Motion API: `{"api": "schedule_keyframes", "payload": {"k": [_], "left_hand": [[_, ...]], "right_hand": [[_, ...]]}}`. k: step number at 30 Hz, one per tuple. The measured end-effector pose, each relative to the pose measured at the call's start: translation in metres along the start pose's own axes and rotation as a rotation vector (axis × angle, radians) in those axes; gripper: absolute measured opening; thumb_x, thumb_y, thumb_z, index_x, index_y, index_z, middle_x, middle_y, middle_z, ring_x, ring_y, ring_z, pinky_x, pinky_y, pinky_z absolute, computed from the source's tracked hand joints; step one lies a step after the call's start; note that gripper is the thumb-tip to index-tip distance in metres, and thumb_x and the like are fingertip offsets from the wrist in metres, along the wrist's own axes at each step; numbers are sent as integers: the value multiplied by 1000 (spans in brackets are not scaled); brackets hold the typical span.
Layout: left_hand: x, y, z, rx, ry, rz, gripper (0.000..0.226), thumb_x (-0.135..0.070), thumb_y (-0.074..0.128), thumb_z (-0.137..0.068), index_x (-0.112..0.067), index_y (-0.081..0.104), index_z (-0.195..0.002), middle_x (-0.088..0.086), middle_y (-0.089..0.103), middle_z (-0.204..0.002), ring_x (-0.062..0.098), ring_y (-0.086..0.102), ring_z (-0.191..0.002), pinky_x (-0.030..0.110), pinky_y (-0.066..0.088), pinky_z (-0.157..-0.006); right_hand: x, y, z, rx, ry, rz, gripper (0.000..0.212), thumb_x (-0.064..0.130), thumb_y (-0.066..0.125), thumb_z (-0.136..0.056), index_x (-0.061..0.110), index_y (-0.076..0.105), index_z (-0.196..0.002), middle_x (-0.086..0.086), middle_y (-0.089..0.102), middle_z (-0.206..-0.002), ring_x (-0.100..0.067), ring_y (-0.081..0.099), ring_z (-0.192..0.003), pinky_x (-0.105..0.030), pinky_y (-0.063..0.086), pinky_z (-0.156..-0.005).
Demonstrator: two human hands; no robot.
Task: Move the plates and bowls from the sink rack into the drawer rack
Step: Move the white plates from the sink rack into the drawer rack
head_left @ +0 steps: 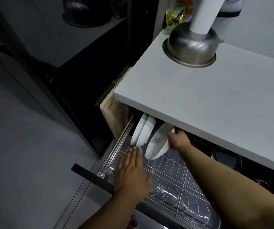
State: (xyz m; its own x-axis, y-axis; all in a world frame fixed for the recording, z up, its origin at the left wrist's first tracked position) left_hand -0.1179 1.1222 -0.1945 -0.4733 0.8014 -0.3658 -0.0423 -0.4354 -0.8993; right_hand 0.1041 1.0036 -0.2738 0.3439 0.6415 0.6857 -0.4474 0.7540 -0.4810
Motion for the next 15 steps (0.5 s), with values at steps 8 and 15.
{"api": "schedule_keyframes", "payload": {"k": [8,15], "left_hand": [[1,-1,0,-29,13,48,89,-63,11,-78,-17,-11,-151,1,-8,-161,14,-9,-147,35,-8,-119],[2,2,1,5,-9,38,88,-62,23,-80,-13,13,-152,6,17,-159,20,14,-147,38,7,-118]], "right_hand": [[32,14,10,-18,32,76,17,21,52,-87,6,60,-88,-21,62,-95,-40,62,-98,-49,52,-90],[46,35,0,37,-1,231,35,31,53,-89,3,65,-108,-22,65,-113,-37,59,-108,-44,48,-97]]}}
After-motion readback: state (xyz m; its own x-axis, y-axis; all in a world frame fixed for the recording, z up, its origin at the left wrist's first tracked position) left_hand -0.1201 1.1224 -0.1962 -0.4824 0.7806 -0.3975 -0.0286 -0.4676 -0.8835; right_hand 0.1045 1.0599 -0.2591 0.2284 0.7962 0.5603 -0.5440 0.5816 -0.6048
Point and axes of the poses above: each hand's wrist, its own z-axis away from the middle knuckle, its own y-axis out of the palm, x = y × z, the point moved 9 cm from there along -z, towards the middle knuckle
